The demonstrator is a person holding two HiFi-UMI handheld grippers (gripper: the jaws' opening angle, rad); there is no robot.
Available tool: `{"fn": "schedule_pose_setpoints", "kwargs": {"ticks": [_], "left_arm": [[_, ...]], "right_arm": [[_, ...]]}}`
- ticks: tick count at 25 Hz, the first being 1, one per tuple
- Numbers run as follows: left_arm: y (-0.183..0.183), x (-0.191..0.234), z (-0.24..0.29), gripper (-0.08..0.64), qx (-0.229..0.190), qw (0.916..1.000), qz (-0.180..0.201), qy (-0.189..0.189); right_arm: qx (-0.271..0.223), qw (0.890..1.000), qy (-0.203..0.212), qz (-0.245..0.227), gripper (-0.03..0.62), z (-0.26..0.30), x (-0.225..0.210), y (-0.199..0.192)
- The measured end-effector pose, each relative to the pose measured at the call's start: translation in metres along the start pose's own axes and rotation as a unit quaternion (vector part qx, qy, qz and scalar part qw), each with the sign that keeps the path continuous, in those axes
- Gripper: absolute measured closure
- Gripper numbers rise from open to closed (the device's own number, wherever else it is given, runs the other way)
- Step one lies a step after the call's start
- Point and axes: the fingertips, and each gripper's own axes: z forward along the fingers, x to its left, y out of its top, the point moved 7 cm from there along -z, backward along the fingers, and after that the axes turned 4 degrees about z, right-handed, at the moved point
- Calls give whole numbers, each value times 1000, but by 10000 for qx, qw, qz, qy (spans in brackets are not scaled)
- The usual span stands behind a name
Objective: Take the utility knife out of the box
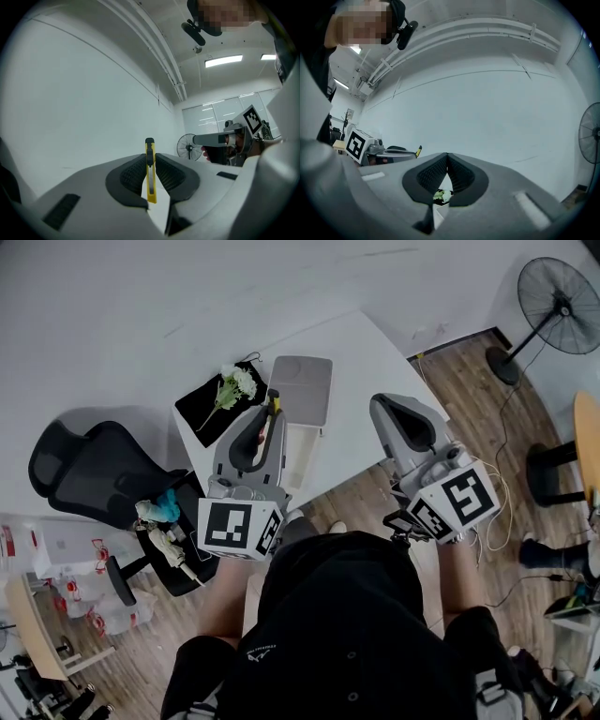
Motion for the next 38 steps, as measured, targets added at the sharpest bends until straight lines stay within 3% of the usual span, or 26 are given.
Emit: {"fn": "schedule_pose_setpoints", "kwargs": {"ticks": [38], "left_arm": [[-24, -12, 1, 500, 261, 9996, -142, -13]], "right_arm": [[152, 9996, 93, 197, 588, -3, -9, -14]]}}
